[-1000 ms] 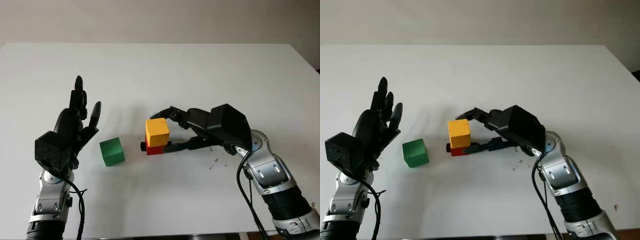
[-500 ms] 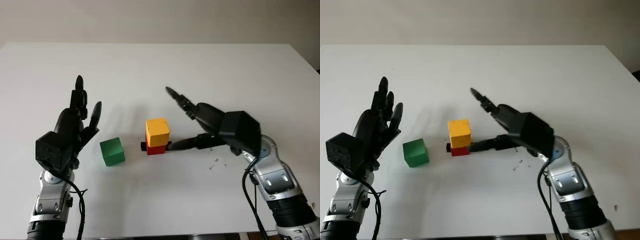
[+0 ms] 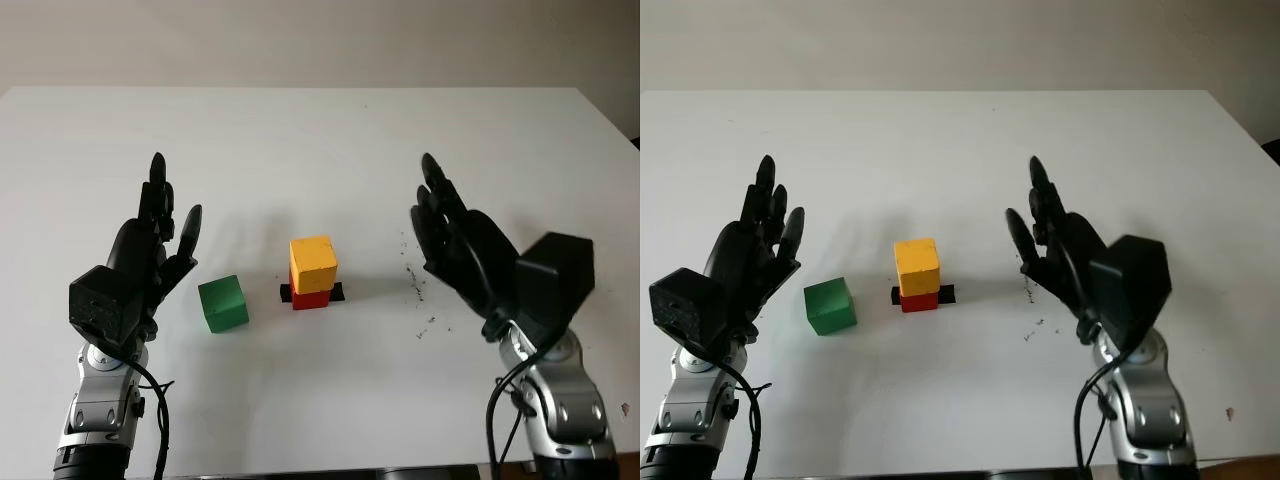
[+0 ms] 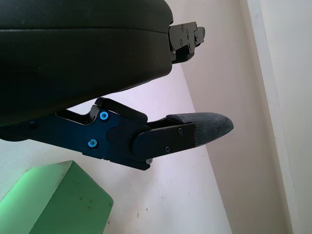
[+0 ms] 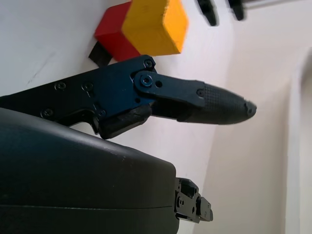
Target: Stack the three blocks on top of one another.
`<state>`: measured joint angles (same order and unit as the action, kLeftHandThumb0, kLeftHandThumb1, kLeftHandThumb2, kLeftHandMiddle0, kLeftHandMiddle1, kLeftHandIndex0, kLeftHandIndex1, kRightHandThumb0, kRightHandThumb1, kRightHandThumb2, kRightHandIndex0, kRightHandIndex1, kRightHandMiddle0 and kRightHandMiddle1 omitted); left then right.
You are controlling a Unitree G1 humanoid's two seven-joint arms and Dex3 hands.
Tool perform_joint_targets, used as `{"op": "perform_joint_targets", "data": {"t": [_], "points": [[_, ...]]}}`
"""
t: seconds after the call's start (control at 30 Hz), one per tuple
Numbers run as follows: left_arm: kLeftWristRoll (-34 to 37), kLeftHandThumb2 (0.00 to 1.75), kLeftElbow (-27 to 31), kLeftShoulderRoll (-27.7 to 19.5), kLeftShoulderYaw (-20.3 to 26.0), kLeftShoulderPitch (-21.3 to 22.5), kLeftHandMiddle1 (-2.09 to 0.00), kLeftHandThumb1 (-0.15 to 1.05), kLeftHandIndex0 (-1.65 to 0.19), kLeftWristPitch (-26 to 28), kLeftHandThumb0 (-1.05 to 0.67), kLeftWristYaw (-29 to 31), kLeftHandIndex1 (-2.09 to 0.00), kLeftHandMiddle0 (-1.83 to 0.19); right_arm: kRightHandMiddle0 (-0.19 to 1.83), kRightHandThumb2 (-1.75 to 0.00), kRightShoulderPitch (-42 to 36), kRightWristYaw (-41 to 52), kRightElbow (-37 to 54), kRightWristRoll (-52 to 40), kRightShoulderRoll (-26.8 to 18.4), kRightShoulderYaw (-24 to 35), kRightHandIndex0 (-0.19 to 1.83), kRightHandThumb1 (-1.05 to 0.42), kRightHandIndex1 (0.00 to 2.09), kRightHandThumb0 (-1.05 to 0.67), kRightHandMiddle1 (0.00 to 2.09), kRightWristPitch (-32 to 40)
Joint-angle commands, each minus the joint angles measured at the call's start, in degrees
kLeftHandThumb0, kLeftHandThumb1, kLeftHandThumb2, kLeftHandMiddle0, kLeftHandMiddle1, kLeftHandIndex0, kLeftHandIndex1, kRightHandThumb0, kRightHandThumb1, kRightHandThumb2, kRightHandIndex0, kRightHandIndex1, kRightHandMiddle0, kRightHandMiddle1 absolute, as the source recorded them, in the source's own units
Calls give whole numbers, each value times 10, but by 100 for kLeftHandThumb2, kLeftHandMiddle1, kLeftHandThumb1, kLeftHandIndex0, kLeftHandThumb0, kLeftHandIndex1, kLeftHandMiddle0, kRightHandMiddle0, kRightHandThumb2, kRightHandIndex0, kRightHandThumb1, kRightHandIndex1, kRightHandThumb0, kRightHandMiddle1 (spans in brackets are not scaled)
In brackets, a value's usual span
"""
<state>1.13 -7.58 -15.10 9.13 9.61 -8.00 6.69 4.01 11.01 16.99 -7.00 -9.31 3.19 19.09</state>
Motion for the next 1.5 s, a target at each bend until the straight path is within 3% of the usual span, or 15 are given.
{"op": "perform_joint_targets", "data": {"t": [0.0, 0.23, 0.3, 0.37, 0.47, 0.53, 0.67, 0.87, 1.03, 1.47], "points": [[1, 56, 2, -3, -1, 1, -5, 105, 17, -11, -69, 4, -5, 14, -19, -70, -18, -16, 17, -15, 24, 8, -19, -105, 0, -75, 0, 3], [27, 55, 19, -19, 8, -3, -7, 105, 12, -13, -63, 41, -8, 9, -19, -74, -49, -42, 20, -27, 58, 1, -19, -105, 0, -76, 0, -17], [33, 52, 33, -37, 13, -7, -9, 105, 4, -18, -59, 64, -10, -1, -19, -73, -56, -41, 20, -28, 61, 0, -19, -105, 0, -76, 0, -26], [4, 50, 72, -77, 17, -17, -9, 105, -7, -17, -58, 76, -12, -12, -19, -72, -62, -42, 20, -28, 64, -1, -19, -105, 0, -77, 0, -37], [-41, 43, 149, -134, 28, -37, -7, 105, -18, 49, -65, 90, -11, -19, -19, -70, -64, -48, 22, -28, 67, 1, -19, -105, 0, -78, 0, -42], [-69, 31, 186, -170, 40, -49, -7, 105, -23, 53, -73, 99, -9, -22, -19, -69, -64, -54, 25, -28, 67, 2, -19, -105, 0, -78, 0, -37], [-98, 10, 251, -230, 67, -75, -3, 102, -24, 68, -78, 137, -6, -15, -19, -71, -62, -60, 27, -30, 68, 3, -19, -105, 0, -76, 0, -35], [-182, 6, 306, -296, 60, -98, -3, 102, -23, 86, -87, 176, -5, -5, -19, -69, -56, -72, 24, -26, 74, -1, -19, -105, 0, -75, 0, -37], [-262, 4, 327, -298, 42, -105, -4, 99, -25, 90, -89, 168, -6, -6, -19, -66, -56, -82, 25, -22, 79, -3, -19, -105, 0, -75, 0, -40], [-377, 7, 345, -266, -18, -140, -4, 102, -20, 71, -93, 140, -4, -2, -19, -61, -65, -76, 23, -26, 80, -4, -19, -105, 0, -72, 0, -68]]}}
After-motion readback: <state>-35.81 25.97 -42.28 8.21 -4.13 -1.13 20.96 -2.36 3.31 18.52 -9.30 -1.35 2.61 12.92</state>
